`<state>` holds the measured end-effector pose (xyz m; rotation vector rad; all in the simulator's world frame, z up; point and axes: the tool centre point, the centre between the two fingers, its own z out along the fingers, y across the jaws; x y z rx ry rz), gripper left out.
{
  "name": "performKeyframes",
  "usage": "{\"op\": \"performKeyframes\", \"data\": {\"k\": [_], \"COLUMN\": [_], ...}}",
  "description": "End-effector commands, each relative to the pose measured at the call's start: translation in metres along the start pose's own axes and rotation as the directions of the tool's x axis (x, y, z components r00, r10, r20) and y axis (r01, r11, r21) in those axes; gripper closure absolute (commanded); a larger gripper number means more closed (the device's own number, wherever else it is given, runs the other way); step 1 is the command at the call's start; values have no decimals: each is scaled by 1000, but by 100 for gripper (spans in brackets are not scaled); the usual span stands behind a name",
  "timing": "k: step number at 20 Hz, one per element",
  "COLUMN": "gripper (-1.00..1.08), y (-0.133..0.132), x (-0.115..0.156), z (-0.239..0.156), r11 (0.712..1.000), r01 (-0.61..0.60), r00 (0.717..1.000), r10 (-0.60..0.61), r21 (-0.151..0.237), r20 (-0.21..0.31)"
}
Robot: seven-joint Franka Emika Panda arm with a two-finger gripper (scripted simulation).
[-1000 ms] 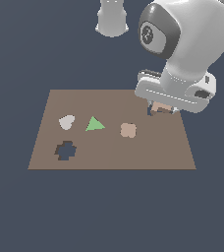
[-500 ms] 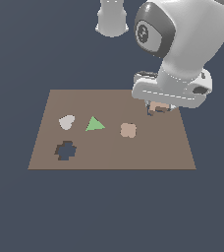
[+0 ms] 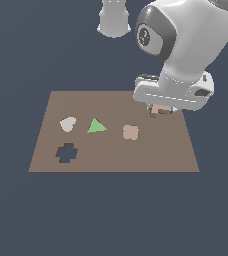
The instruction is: Insert a designated object into the corresponding slot on a board.
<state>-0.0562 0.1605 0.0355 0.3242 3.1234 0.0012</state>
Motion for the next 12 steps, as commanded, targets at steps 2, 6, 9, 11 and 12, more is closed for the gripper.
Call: {"op": "performKeyframes", "data": {"k": [2,6,9,11,12], "gripper": [108,-92,-92,-92,-92], "y": [0,0,0,0,0], "x": [0,0,0,0,0], "z": [5,5,5,5,5], "r11": [1000,1000,1000,1000,1000], "r01": [2,2,2,2,2], "r00": [1000,1000,1000,1000,1000], "r10": [-2,-2,-2,-2,-2], "r21": [0,0,0,0,0], "r20": [-1,-1,-1,-1,-1]}}
